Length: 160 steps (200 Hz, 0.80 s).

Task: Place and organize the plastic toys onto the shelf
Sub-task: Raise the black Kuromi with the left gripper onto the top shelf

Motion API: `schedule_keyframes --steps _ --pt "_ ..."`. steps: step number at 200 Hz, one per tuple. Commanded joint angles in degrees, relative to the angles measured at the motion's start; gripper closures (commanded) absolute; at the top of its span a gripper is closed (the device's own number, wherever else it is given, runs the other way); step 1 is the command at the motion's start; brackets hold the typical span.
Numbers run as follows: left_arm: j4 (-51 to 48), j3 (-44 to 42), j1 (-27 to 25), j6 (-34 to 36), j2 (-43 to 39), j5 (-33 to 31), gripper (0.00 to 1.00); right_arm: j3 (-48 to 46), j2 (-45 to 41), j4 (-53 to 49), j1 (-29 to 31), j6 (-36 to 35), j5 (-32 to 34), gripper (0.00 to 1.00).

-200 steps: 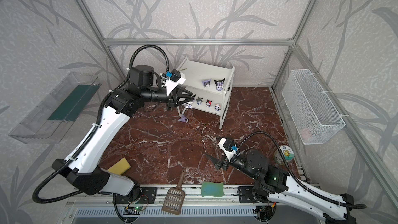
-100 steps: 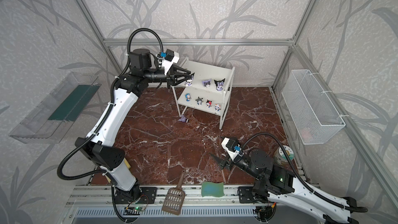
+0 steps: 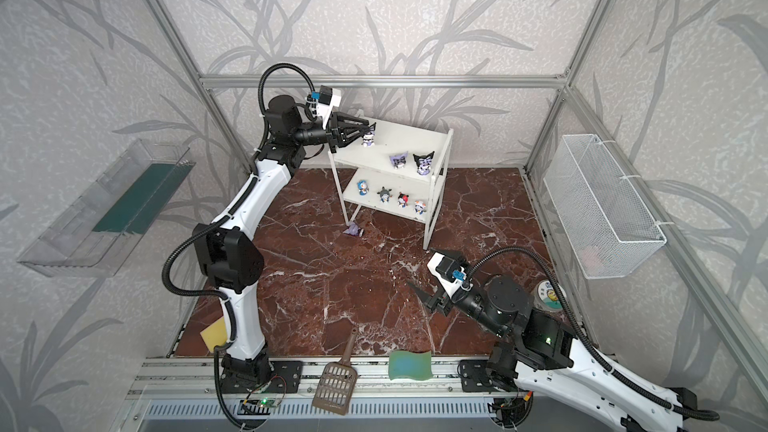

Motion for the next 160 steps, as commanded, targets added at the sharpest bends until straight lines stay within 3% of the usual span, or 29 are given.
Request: schedule_keyframes --steps 1,58,105,160 --pt "6.52 2.81 -0.45 -2.99 0.04 2.72 0.8 1.59 0.39 -0.14 -3.71 0.24 -3.85 0.14" --pt "3.18 0.97 -1.53 -0.69 -1.17 3.65 0.81 -0.15 1.21 2.0 -11.34 3.45 -11.95 0.15" --pt "-10.62 -3.04 -2.99 13.21 -5.08 0.55 0.81 -0.42 0.13 1.38 -11.53 3.63 -12.66 0.15" --pt "-7.22 -5.45 -3.42 11.55 -5.3 -0.15 0.8 -0.88 -1.35 0.5 -11.64 3.74 -12.58 0.15"
